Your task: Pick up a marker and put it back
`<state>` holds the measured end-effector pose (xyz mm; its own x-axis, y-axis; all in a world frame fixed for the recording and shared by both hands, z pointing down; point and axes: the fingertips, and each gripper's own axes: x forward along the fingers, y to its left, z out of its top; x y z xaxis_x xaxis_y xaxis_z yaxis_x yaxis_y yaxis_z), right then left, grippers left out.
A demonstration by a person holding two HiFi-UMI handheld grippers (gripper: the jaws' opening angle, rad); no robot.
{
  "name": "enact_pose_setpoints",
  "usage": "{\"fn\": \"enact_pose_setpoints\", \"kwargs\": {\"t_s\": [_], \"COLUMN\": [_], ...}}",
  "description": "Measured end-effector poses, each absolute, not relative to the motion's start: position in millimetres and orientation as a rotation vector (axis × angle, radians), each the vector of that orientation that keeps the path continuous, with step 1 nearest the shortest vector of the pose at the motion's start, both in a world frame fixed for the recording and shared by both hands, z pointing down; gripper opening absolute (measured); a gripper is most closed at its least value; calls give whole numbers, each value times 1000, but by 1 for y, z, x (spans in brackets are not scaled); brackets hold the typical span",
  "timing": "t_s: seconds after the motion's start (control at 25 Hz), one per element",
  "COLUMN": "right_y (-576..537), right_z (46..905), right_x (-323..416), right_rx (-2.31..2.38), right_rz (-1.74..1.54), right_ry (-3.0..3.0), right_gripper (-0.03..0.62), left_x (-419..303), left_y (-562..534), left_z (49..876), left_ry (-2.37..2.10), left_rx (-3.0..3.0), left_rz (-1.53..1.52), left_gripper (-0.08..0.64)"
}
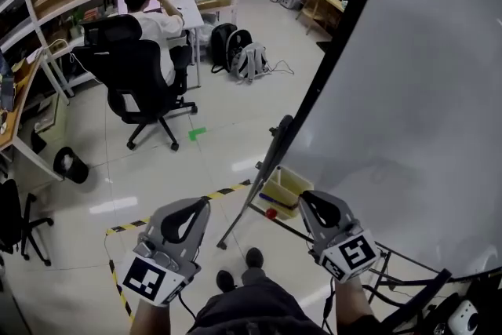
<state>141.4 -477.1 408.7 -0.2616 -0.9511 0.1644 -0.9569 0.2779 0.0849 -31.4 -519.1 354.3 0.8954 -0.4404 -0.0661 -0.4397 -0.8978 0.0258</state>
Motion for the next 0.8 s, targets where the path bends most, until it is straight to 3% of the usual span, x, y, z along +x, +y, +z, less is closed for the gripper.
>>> {"fn": "enact_pose_setpoints", "kwargs": {"t_s": [0.8], "right_y": [-474], "right_z": [492], "right_x": [152], "right_rx": [1787], "right_rz": [222], "right_ry": [-2251], "right_gripper": [32], "left_x": [8], "left_y": [-534], "left_z": [396], "left_ry": [-602], "left_rx": [3004], "left_rz": [76], "left_gripper": [3]}}
